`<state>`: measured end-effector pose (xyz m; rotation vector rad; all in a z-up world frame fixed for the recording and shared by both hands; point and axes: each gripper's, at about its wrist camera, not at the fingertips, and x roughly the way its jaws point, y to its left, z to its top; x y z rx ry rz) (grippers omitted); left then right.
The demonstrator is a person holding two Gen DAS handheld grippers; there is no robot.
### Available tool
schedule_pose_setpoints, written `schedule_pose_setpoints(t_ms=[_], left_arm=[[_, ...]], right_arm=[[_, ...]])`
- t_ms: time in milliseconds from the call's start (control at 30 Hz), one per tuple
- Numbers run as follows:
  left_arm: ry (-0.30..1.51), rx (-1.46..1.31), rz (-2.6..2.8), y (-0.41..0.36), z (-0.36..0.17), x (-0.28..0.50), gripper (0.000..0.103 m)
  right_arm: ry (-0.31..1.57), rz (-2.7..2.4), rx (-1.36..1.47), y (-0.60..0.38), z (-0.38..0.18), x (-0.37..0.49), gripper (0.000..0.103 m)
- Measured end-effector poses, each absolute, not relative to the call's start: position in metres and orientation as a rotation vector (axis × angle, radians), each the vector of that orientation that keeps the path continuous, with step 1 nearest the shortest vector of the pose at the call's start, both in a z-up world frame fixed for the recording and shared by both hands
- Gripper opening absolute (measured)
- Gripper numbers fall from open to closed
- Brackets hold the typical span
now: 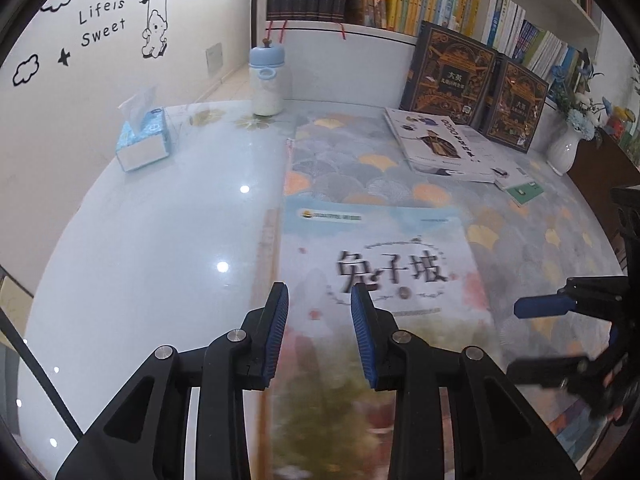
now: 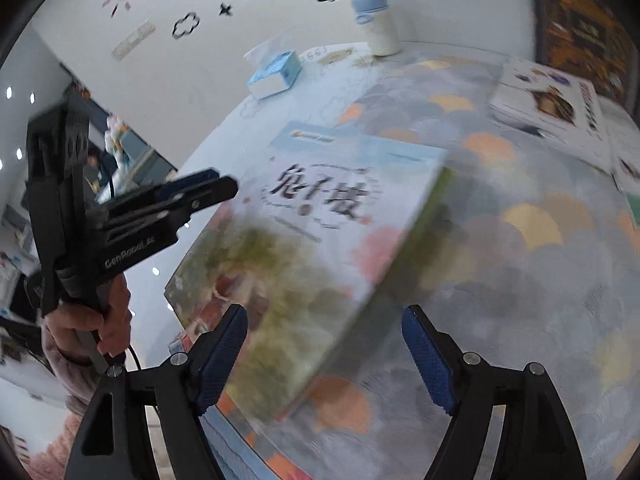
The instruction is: Organize books
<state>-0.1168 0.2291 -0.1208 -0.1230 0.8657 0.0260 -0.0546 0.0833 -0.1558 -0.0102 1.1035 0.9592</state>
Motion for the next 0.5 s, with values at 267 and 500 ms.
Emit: schedule_pose_setpoints(t_ms=[267, 500], left_arm=[[0.848, -0.127, -0.101, 0.15, -0.109, -0.11, 0.03], [0.81, -0.175, -0.21, 0.06, -0.108, -0.101, 0.033]], right_arm=[[1.102, 0.847, 0.195, -0.026, -0.169, -0.017, 0.078], [1.058, 0.697, 0.401, -0.142, -0.191, 0.025, 0.078]])
